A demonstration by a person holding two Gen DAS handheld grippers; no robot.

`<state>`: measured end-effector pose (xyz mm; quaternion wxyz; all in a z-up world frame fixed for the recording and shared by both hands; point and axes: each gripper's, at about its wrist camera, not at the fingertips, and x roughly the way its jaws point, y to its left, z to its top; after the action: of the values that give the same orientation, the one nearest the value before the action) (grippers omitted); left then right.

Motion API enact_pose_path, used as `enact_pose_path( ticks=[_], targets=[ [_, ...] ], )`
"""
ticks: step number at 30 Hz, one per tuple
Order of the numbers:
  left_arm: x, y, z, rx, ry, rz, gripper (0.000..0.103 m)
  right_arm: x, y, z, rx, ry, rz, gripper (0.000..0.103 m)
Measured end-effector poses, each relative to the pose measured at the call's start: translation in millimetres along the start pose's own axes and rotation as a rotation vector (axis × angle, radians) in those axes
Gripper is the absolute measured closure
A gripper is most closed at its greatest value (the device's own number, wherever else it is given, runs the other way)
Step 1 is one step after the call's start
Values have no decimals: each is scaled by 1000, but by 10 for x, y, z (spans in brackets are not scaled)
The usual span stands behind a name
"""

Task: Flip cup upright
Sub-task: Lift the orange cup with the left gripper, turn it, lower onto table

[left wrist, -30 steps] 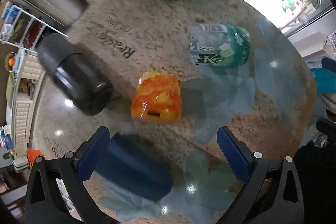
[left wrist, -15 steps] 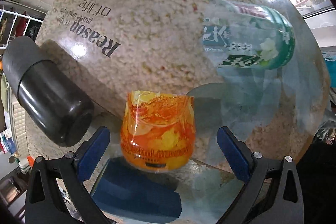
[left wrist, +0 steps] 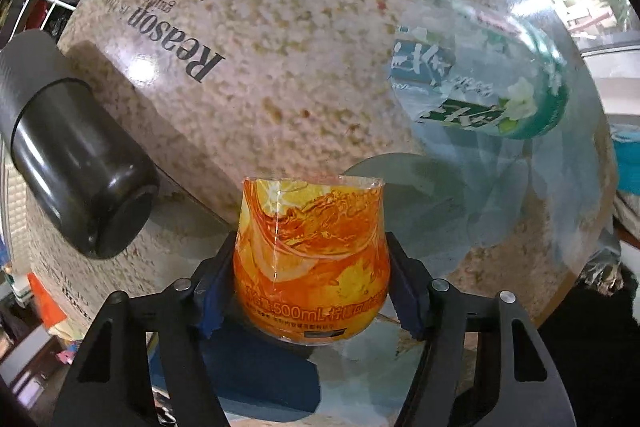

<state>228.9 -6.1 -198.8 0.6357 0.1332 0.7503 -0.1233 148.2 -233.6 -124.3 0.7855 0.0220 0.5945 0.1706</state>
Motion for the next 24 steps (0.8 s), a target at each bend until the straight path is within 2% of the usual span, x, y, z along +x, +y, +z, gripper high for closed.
enact_pose_path(
  ticks=[6,8,14,18,22,24],
  targets=[
    [-201,125,-238,-110,-75,-72,32,-117,101,-2,-16,-29,-2,0],
    [-277,152,-395,-145,-99,-108,32,-158,166,-16,-29,-37,-2,0],
    [-285,81,-972,-221,-162,-146,32,-246,351,-152,-57,-50,13,0],
    [-217,-60,-1350,-335,-192,-198,32,-292,422,-258,-55,-74,16,0],
    [-113,-321,-1585,-415,-206,-181,32,-299,474,-394,-53,-61,-12,0],
    [-106,-443,-1740,-449,-229,-207,32,-319,509,-471,-59,-57,-24,0]
  ],
)
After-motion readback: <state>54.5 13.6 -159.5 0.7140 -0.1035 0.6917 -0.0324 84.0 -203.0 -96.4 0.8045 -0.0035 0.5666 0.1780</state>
